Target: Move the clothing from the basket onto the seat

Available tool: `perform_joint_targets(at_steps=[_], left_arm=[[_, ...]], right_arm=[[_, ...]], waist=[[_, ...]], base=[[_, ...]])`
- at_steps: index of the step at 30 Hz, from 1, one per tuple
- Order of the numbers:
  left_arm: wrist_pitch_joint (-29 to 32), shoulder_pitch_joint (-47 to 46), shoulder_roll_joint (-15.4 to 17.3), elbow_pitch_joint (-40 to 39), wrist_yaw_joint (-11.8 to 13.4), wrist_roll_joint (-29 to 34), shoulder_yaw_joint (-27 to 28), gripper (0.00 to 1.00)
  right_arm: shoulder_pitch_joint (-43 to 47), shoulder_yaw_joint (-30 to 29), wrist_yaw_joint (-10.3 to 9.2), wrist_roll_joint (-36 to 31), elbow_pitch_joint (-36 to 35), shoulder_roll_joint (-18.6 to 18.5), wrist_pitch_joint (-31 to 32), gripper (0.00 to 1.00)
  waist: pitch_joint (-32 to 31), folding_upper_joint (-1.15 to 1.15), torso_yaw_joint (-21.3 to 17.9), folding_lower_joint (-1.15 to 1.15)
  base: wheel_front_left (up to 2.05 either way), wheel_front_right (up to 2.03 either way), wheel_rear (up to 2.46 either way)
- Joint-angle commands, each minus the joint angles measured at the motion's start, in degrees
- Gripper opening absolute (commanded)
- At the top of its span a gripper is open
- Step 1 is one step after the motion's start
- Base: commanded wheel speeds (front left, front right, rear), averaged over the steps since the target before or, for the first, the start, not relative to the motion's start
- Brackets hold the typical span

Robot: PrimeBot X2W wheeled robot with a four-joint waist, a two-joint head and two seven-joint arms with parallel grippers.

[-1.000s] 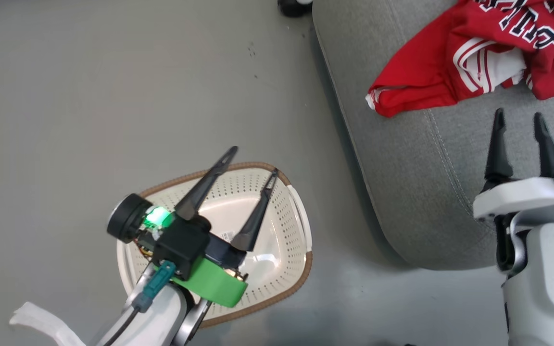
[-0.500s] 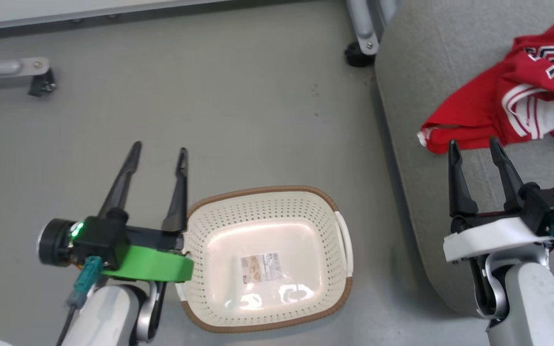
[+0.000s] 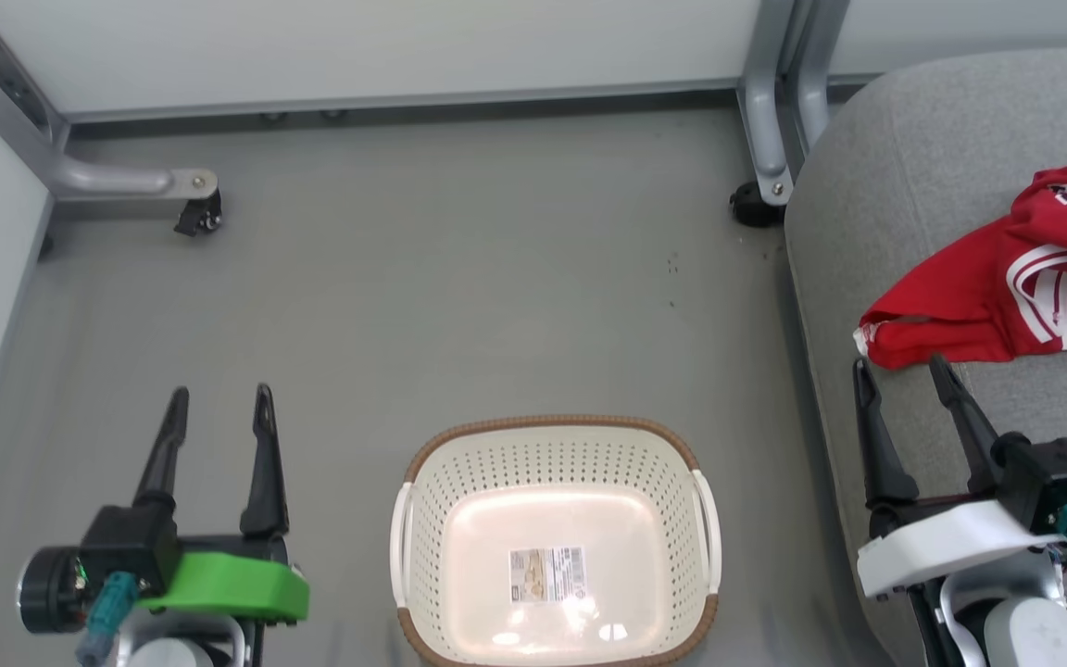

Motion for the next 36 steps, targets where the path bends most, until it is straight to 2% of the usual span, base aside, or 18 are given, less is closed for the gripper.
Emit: perform_joint_targets(at_steps=[1, 15, 36], left_arm=[[-0.01, 1.85, -0.29, 0.52, -0.36, 0.48, 0.25, 1.0], [-0.01, 8.06, -2.0, 4.62, -2.01, 2.41, 1.28, 1.0], [-0.01, 7.76, -2.53, 7.14, -3.11, 4.72, 1.2, 1.0]], right_arm=[[1.57, 0.06, -0.02, 0.29, -0.6, -0.2, 0.46, 1.0], [8.65, 1.53, -0.02, 1.28, -2.58, -0.18, 3.49, 1.0], [9.77, 1.31, -0.01, 1.18, -3.52, -0.18, 4.73, 1.0]], waist=[[-2.51, 0.0, 0.28, 0.0], [-8.91, 0.0, -0.97, 0.0], [-10.08, 0.0, -0.87, 0.0]], base=[[0.0, 0.0, 0.0], [0.0, 0.0, 0.0], [0.0, 0.0, 0.0]])
